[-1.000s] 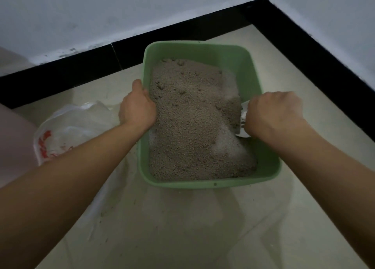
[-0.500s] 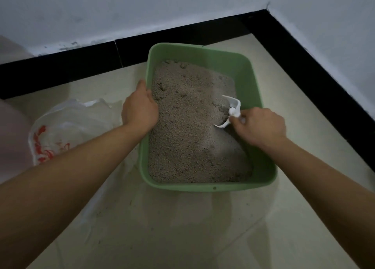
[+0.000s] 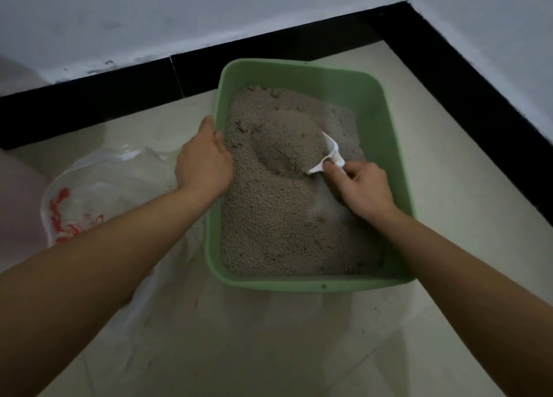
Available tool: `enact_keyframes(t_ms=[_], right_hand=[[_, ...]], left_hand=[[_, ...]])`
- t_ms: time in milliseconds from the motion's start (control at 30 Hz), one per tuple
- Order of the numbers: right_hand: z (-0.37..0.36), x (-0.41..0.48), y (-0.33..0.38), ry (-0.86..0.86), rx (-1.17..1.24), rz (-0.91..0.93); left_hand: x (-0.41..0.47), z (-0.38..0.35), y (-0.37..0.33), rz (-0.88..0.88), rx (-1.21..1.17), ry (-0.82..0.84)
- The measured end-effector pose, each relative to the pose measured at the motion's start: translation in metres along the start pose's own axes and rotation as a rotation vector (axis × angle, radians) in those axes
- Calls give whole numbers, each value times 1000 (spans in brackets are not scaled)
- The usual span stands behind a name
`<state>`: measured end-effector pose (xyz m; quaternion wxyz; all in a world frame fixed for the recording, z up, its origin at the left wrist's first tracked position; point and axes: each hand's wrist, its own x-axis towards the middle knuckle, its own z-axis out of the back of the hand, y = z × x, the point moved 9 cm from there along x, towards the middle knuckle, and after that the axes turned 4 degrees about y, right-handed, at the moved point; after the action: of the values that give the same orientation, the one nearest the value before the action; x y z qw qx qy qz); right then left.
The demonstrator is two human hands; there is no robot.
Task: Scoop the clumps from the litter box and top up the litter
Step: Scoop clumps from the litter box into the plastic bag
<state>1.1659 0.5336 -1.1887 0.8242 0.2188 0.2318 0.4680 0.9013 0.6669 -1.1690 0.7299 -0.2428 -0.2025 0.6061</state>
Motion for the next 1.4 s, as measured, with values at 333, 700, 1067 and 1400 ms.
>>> enact_keyframes(t_ms=[333,700,1067,1400], right_hand=[[35,-41,-1,-180,205,42],[65,-106,-4,-192,184,0],[73,-158,-33,-156,35,-87],[75,-160,-30,-182,93,-97]], left_hand=[[-3,6,-8,13,4,1],[-38,7,-5,79,-44,87],[-93,8,8,92,-113,72],[-108,7,9,95,-88,68]])
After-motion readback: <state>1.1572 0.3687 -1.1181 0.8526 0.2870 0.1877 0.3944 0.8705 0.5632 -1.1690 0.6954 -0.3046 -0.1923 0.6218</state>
